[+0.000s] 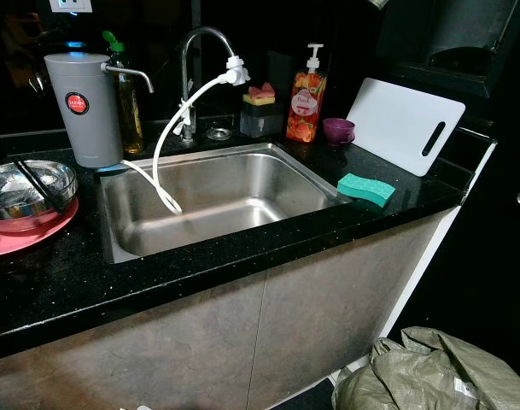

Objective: Kitchen organization

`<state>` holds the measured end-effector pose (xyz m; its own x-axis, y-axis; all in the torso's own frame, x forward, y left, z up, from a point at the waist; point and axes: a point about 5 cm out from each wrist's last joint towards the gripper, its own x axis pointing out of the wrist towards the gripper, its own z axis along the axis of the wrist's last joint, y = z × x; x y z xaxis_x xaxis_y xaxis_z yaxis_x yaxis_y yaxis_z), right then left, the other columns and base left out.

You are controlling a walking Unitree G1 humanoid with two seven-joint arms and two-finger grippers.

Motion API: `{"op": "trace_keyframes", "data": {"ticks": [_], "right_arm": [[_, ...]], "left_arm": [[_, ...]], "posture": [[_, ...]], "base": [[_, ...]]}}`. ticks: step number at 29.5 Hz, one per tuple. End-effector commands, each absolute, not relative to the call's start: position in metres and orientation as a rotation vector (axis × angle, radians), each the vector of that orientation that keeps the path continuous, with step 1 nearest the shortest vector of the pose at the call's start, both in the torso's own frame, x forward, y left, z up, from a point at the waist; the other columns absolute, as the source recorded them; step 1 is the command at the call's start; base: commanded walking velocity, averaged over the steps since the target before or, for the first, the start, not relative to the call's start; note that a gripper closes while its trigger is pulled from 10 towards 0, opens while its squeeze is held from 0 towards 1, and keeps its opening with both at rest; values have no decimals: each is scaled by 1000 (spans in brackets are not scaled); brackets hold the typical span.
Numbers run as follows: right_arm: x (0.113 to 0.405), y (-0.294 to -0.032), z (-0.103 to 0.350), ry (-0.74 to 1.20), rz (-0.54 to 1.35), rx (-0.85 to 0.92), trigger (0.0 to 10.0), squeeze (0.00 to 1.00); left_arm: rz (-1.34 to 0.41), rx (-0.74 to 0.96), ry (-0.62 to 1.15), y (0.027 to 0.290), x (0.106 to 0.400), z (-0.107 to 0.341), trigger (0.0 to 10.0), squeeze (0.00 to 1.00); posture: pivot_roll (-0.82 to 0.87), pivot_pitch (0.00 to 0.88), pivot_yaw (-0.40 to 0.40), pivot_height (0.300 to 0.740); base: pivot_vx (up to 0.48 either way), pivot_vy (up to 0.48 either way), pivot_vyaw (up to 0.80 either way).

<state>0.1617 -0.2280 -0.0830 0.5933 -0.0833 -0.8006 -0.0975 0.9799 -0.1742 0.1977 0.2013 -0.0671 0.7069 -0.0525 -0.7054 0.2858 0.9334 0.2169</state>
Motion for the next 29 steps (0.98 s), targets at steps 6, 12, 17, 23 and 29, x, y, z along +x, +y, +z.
{"op": "trace_keyframes", "data": {"ticks": [6, 12, 17, 23, 29], "right_arm": [[157, -228, -85, 954, 2, -202, 10000, 0], [157, -227, -86, 956, 2, -201, 10000, 0], [156, -228, -86, 959, 1, -201, 10000, 0], [155, -228, -86, 962, 0, -200, 10000, 0], [154, -228, -86, 964, 0, -200, 10000, 0]], "left_arm": [[-202, 328, 788, 199, 194, -70, 10000, 0], [-203, 327, 787, 199, 194, -70, 10000, 0], [-204, 325, 788, 198, 194, -70, 10000, 0], [-204, 325, 789, 198, 193, -71, 10000, 0], [-204, 324, 790, 198, 193, -71, 10000, 0]], "posture": [[-8, 81, -58, 740], [-9, 87, -57, 740], [-10, 89, -59, 740], [-11, 89, -59, 740], [-10, 91, -59, 740]], "base": [[0, 0, 0], [0, 0, 0], [0, 0, 0], [0, 0, 0], [0, 0, 0]]}}
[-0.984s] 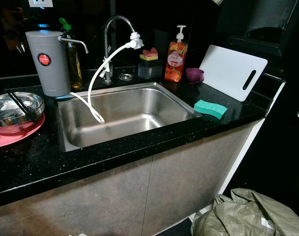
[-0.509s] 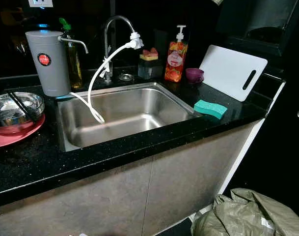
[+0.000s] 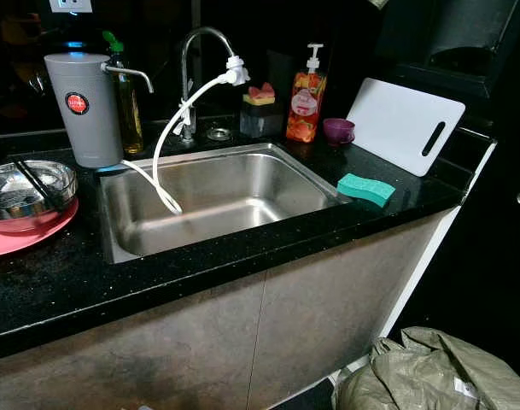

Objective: Kitchen organization

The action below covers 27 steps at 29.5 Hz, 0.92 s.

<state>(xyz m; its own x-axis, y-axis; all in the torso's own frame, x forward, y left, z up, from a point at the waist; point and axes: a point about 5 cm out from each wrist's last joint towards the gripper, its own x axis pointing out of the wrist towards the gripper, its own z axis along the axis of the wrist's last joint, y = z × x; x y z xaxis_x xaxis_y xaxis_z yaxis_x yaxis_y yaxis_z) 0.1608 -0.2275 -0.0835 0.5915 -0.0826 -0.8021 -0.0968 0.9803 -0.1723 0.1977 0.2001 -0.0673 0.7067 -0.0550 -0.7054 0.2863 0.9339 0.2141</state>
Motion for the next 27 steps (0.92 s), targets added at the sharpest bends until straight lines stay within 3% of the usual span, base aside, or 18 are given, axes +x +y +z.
{"op": "trace_keyframes", "data": {"ticks": [1, 27], "right_arm": [[154, -228, -86, 965, 0, -200, 10000, 0], [153, -228, -87, 970, -5, -196, 10000, 0]], "left_arm": [[-204, 324, 791, 198, 193, -71, 10000, 0], [-204, 323, 792, 197, 192, -71, 10000, 0]], "posture": [[-10, 91, -59, 740], [-11, 91, -58, 740]], "base": [[0, 0, 0], [0, 0, 0]]}}
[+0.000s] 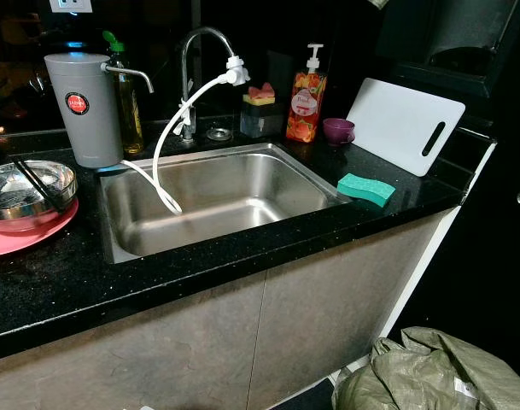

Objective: Kitchen organization

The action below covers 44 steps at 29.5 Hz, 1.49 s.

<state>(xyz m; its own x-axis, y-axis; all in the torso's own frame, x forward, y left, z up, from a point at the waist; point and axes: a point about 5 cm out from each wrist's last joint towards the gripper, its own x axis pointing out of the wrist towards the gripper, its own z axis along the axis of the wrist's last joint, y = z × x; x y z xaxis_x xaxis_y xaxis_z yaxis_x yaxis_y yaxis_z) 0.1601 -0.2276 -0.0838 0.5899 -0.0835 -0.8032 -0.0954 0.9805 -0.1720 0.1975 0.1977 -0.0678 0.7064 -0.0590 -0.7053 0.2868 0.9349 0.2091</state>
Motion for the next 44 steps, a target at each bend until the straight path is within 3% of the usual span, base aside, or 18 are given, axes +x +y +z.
{"op": "trace_keyframes", "data": {"ticks": [1, 27, 44], "right_arm": [[153, -228, -87, 969, -5, -195, 10000, 0], [153, -228, -87, 967, 4, -177, 10000, 0], [155, -229, -86, 967, 5, -182, 10000, 0]], "left_arm": [[-204, 322, 792, 197, 192, -71, 10000, 0], [-193, 297, 799, 198, 191, -72, 10000, 0], [-192, 300, 804, 198, 191, -72, 10000, 0]], "posture": [[-11, 91, -58, 740], [-10, 94, -61, 740], [-8, 87, -61, 740]], "base": [[0, 0, 0], [0, 0, 0], [0, 0, 800]]}}
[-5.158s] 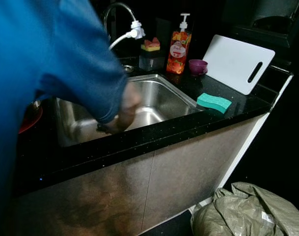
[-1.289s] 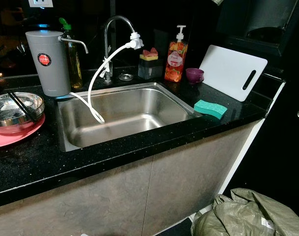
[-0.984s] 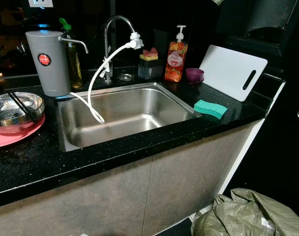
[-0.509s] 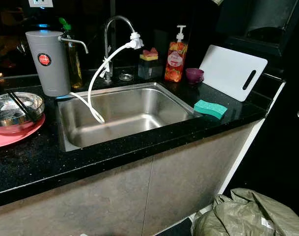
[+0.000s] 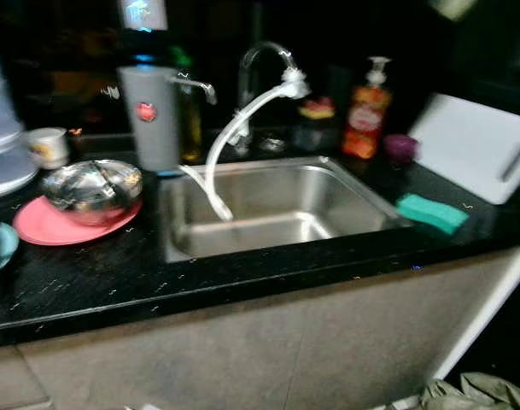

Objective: Kitchen organization

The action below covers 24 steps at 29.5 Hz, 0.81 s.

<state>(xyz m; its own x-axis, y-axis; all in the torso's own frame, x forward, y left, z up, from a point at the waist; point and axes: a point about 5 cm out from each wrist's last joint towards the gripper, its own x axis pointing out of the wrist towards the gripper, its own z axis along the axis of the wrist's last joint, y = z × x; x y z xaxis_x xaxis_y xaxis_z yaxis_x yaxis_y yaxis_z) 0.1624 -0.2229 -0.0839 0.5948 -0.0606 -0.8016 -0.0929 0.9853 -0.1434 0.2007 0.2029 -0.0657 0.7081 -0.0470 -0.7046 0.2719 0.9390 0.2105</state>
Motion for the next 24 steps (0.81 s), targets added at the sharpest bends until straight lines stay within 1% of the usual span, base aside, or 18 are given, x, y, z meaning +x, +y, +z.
{"op": "trace_keyframes", "data": {"ticks": [1, 9, 24], "right_arm": [[155, -229, -86, 967, 5, -182, 10000, 0], [155, -230, -86, 968, 1, -185, 10000, 0], [154, -229, -87, 973, -14, -165, 10000, 0]], "left_arm": [[-193, 300, 804, 198, 191, -72, 10000, 0], [-193, 301, 806, 199, 190, -73, 10000, 0], [-193, 301, 809, 199, 190, -73, 10000, 0]], "posture": [[-8, 87, -61, 740], [-7, 85, -60, 740], [-7, 87, -58, 740]], "base": [[0, 0, 800], [0, 0, 780], [0, 0, 0]]}}
